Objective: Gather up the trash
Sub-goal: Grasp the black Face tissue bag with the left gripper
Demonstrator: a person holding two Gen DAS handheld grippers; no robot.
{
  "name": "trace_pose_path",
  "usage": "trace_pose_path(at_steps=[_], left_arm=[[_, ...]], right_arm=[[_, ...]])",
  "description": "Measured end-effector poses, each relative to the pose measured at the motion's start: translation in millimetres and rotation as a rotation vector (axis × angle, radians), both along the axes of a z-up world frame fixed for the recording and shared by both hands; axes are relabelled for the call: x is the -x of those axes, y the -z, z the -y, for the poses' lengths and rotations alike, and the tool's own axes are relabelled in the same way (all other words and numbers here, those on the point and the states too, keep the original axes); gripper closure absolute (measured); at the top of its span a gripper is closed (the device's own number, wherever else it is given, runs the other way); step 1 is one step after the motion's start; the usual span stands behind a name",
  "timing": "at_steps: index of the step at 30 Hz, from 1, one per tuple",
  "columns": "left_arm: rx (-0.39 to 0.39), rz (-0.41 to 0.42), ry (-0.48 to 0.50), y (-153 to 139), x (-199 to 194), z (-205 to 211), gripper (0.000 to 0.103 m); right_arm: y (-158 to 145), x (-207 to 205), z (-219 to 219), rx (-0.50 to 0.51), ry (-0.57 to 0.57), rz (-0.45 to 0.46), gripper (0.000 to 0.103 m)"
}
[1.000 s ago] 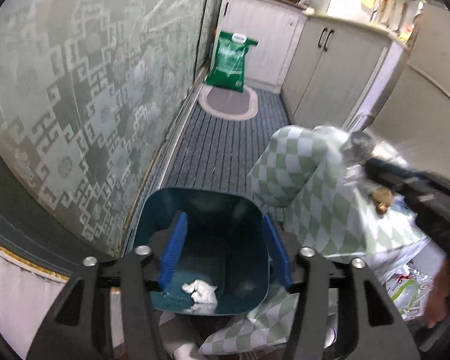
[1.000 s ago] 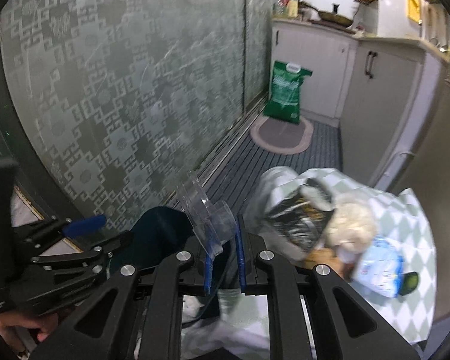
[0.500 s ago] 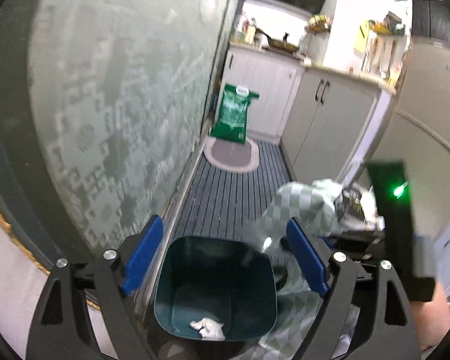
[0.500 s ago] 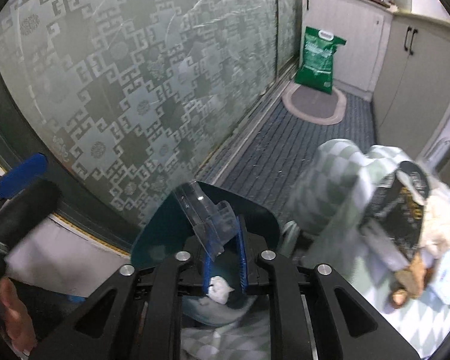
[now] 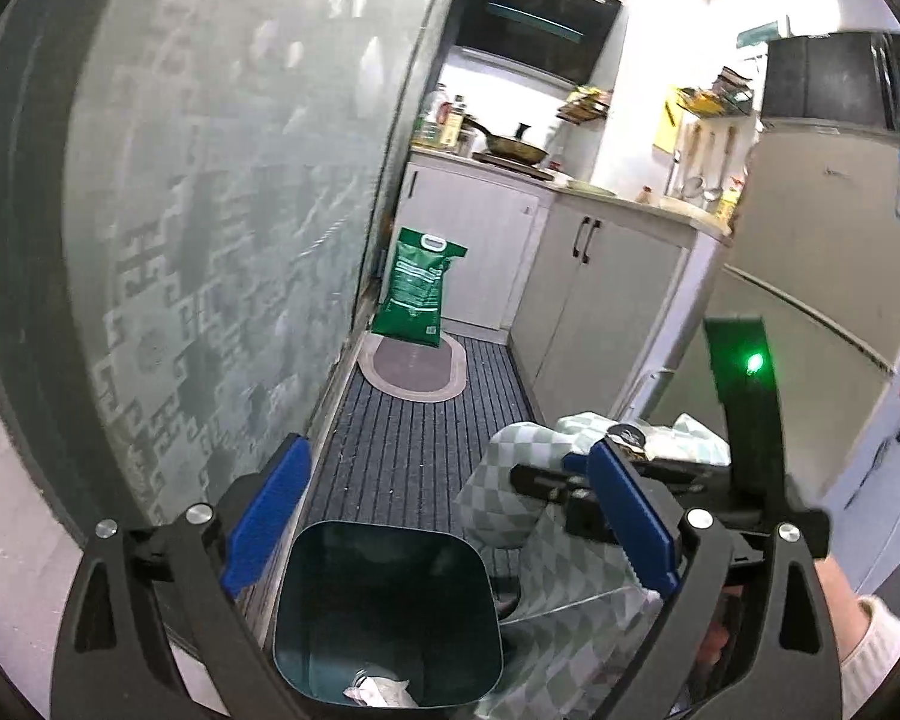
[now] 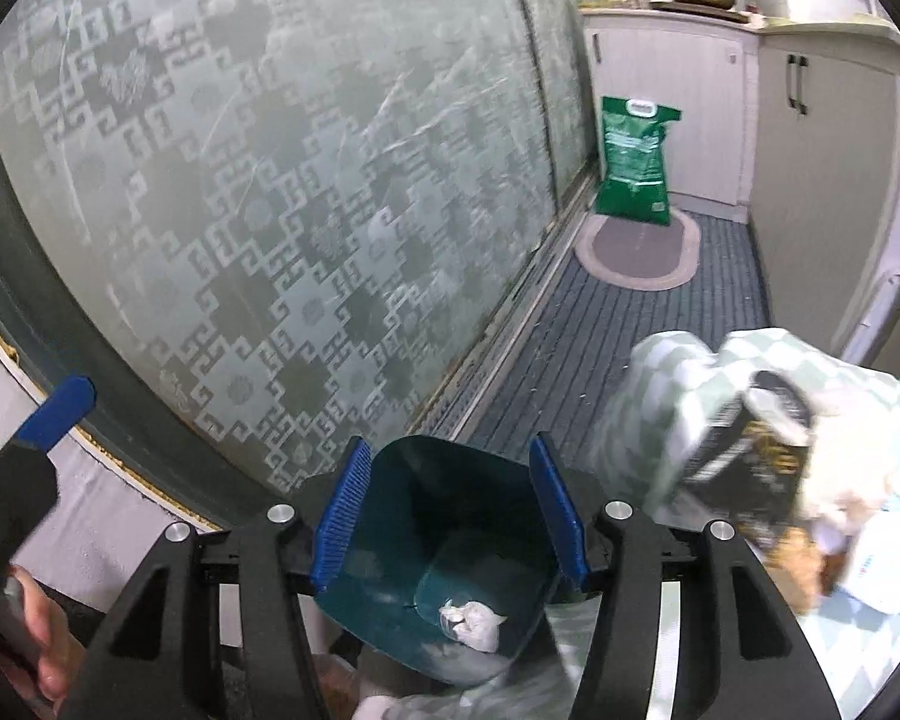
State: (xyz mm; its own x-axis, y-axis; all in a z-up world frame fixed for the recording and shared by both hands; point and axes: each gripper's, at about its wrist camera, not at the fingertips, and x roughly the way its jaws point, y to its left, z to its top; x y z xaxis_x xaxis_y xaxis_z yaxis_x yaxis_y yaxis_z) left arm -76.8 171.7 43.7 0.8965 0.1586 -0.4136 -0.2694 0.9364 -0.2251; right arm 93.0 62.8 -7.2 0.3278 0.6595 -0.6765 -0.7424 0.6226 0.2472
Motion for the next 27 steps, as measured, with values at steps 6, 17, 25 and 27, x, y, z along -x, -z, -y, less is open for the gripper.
trace_pose_path(at_steps=[6,17,25,27], left_arm=[[-0.035,-0.024,0.081,-6.0,-16.0,27.7,0.006],[-0.097,-0.119,0.240,-14.8,-76.2,72.0,0.005],[-0.174,-0.264,0.377,6.2,-138.9,97.6,0.005],[-0.170,-0.300,0.408,14.8,-153.5,100.7,0.005]], right_arm=[[-17.7,-4.9,41.7,-0.031,0.062,0.044,0.036],[-42.9,-26.0,138.8,0.036,0.195,0.134,0.036],[-51.6,-60.2,198.9,0.069,0.253,0.119,0.036],[-50.8,-72.1,209.0,0.070,0.261,0.101,0.036]])
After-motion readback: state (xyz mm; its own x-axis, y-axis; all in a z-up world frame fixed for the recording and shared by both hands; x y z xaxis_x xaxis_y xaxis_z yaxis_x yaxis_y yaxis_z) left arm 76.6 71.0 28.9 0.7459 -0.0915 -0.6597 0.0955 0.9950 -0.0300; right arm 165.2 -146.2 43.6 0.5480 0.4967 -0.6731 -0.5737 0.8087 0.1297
